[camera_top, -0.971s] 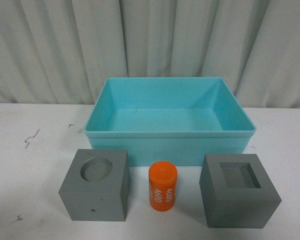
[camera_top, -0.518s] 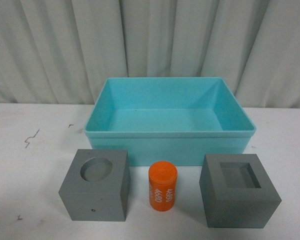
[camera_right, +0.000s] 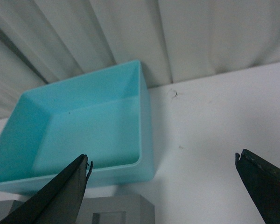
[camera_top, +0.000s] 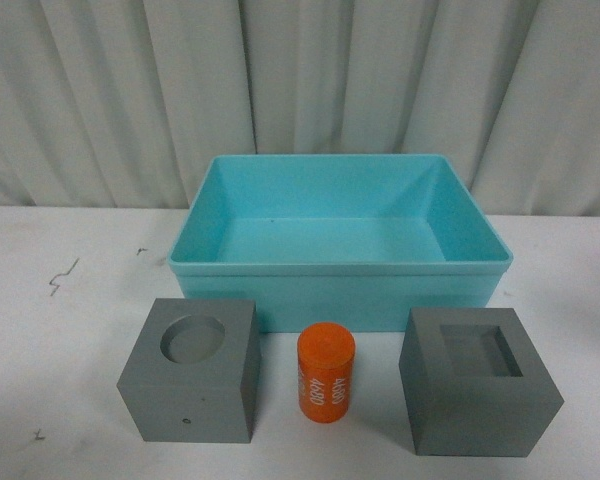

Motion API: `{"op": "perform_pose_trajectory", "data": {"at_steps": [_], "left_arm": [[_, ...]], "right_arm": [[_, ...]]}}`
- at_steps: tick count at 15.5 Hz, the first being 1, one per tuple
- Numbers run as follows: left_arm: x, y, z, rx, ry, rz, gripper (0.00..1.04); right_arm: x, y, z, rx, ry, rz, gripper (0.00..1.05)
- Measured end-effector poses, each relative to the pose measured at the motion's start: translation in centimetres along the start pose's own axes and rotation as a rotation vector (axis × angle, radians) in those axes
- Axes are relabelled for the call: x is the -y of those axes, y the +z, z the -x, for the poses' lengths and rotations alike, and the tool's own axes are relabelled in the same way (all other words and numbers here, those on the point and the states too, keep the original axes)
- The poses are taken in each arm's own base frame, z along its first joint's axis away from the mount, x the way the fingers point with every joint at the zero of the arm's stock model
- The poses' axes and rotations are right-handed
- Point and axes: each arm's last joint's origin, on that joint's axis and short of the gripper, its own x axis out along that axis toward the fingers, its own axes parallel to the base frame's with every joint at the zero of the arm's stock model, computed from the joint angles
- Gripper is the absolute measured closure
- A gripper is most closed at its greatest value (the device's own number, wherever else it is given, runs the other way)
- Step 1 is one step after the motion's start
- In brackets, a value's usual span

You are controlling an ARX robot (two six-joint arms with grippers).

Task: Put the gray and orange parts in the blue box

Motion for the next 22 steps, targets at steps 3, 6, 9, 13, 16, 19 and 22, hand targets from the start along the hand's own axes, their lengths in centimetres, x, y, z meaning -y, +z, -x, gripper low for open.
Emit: {"op": "perform_pose_trajectory", "data": {"at_steps": [3, 6, 9, 13, 16, 19, 22], "left_arm": [[0.0, 0.0, 0.0, 0.0, 0.0, 0.0, 0.07], [0.0, 0.0, 0.0, 0.0, 0.0, 0.0, 0.07], [0.0, 0.0, 0.0, 0.0, 0.0, 0.0, 0.07], [0.0, 0.0, 0.0, 0.0, 0.0, 0.0, 0.07], [0.0, 0.0, 0.0, 0.0, 0.0, 0.0, 0.07], [0.0, 0.0, 0.0, 0.0, 0.0, 0.0, 0.07], [0.0, 0.0, 0.0, 0.0, 0.0, 0.0, 0.07]], "right_arm": [[-2.5, -0.8, -6.5, -0.258, 0.017, 0.017, 0.06], [-3.7, -5.6, -8.7, -0.527, 0.015, 0.04, 0.06], [-4.1, -6.0, -8.7, -0.543, 0.019, 0.047, 0.06], [-3.9, -7.9, -9.2, -0.609, 0.002, 0.025, 0.06], [-3.4, -8.5, -9.6, -0.62, -0.003, 0.007, 0.06], [-3.1, -9.6, -10.1, -0.653, -0.005, -0.002, 0.06], [-2.9, -10.5, -10.6, -0.663, -0.008, -0.021, 0.06]]}}
